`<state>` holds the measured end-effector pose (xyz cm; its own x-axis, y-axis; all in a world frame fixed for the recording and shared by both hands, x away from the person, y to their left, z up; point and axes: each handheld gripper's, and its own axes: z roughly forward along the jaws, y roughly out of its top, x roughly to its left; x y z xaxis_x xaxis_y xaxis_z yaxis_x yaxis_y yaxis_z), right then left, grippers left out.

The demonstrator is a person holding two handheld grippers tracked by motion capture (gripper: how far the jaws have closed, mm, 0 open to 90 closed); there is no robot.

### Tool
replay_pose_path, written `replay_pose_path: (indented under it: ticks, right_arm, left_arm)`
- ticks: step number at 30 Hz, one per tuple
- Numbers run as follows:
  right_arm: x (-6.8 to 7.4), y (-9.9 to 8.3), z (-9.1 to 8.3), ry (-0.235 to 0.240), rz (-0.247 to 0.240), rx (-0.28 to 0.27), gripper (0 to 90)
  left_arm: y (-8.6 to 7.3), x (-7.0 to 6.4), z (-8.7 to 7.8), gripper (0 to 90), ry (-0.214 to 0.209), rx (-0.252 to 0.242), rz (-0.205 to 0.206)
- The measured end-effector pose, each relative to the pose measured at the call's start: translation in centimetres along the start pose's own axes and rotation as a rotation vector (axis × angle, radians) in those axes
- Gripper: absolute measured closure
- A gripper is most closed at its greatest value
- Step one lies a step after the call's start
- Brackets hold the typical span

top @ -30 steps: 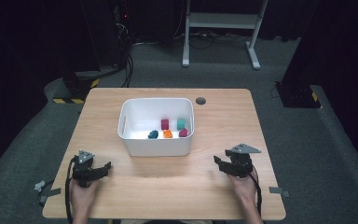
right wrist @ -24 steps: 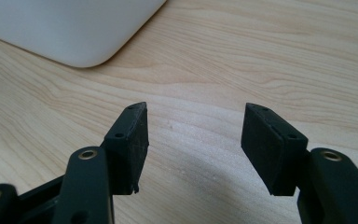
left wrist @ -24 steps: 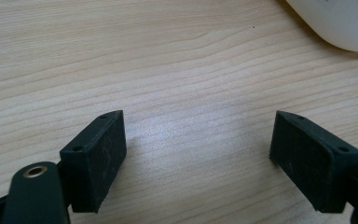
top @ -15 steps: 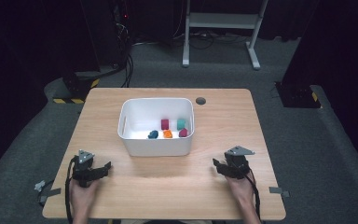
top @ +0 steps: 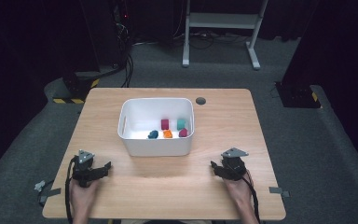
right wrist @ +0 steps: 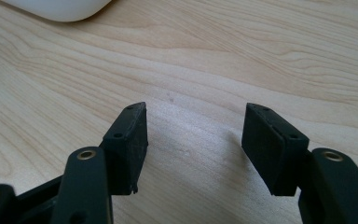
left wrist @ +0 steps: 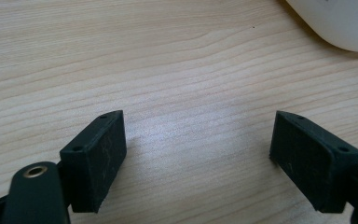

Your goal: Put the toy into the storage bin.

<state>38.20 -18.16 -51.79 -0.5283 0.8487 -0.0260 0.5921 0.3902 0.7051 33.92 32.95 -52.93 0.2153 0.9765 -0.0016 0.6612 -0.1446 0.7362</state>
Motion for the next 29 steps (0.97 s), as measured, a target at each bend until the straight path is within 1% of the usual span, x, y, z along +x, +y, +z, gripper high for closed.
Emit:
replay_pose_path:
  ticks: [2,7,11,25,29]
  right_arm:
    - [0.12,-0.11,0.13,-0.005,-0.006,0.000,40.4]
    - [-0.14,-0.61,0.24,0.007,0.013,-0.033,35.7]
    - [-0.07,-0.69,0.17,-0.002,0.022,-0.028,32.5]
    - [-0.10,-0.69,0.19,-0.010,0.028,-0.025,29.6]
    - [-0.07,-0.72,0.16,-0.017,0.036,-0.021,27.8]
  left_arm:
    - [0.00,0.00,0.00,18.4,0.000,0.000,0.000]
    - [0.00,-0.01,0.00,18.4,0.001,0.000,0.001]
    - [-0.01,-0.01,-0.01,18.4,0.001,0.000,0.000]
    - [-0.01,-0.02,-0.01,18.4,0.001,0.000,0.000]
    - [0.00,-0.03,-0.01,18.0,0.002,0.002,0.002]
